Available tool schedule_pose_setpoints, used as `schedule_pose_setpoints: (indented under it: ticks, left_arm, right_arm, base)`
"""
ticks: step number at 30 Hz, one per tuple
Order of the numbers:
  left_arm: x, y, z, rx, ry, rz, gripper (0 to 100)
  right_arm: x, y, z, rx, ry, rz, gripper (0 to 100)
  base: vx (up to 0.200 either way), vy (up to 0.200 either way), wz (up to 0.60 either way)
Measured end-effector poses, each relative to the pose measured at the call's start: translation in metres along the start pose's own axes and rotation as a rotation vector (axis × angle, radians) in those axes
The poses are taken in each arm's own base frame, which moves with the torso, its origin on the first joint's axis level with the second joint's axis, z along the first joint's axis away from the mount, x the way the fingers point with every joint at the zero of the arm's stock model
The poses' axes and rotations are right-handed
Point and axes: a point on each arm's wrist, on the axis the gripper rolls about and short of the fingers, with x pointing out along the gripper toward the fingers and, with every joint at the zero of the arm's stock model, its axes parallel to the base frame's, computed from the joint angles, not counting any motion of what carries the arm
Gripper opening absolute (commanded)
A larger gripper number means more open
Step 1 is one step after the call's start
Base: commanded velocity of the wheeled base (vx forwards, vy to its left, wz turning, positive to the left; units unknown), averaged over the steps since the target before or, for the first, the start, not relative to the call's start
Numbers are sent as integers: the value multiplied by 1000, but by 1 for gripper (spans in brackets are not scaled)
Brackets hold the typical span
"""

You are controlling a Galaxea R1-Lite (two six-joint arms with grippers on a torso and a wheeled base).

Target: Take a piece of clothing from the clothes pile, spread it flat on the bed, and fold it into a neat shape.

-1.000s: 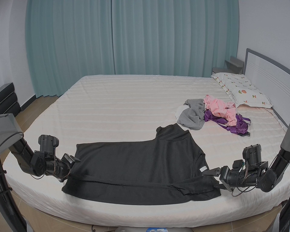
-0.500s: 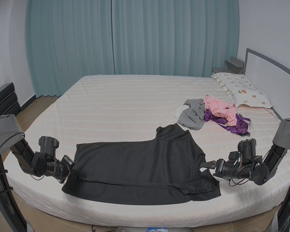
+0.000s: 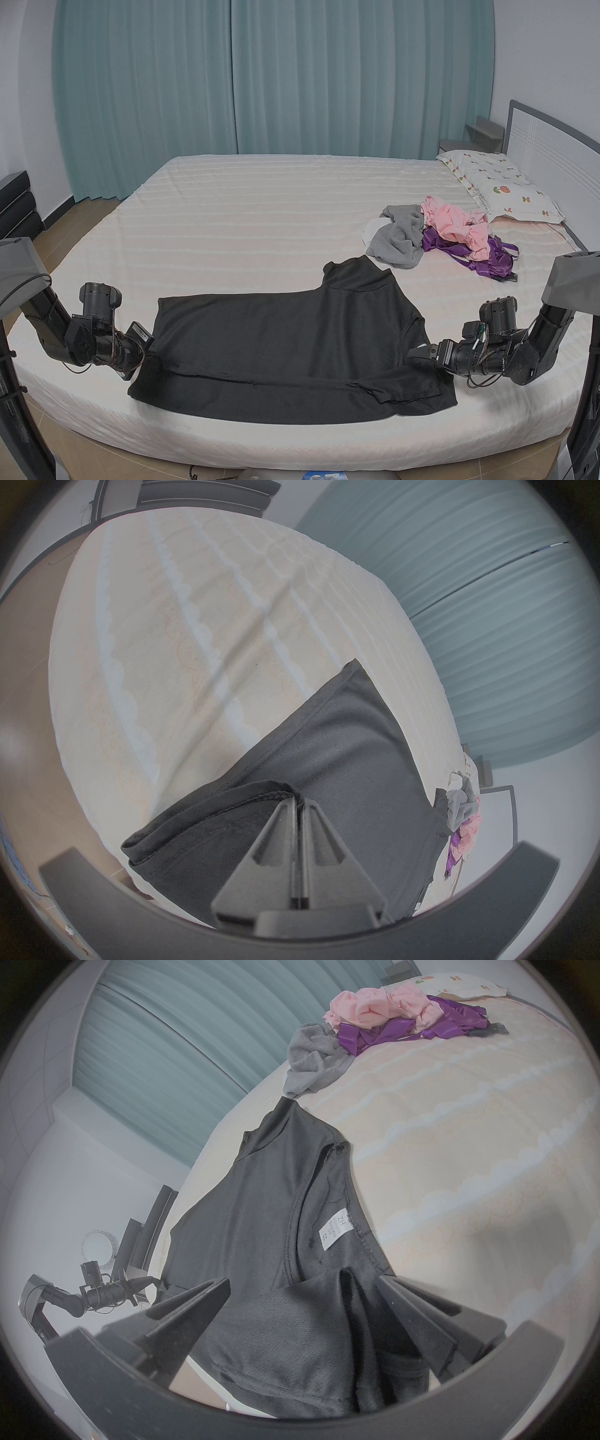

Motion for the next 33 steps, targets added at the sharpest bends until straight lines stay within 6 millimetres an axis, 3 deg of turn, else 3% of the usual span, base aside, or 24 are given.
schedule_pose_setpoints:
  ticks: [3,4,17,33]
  left_arm:
    - [0,0,0,0,0,0,0]
    - [0,0,0,0,0,0,0]
    - [0,0,1,0,-5,1,0]
    - [-4,1,12,-23,-46,-5,0]
  right_arm:
    - [3,-2,-2,3,10,-5,100]
    - [4,-3,-2,4,13,-6,0]
    - [-1,-11,-7,-17,26,-28,0]
    - [-22,3,5,-25,-43,4,0]
  base:
    - [0,0,0]
    - [0,0,0]
    - [0,0,0]
    - [0,0,0]
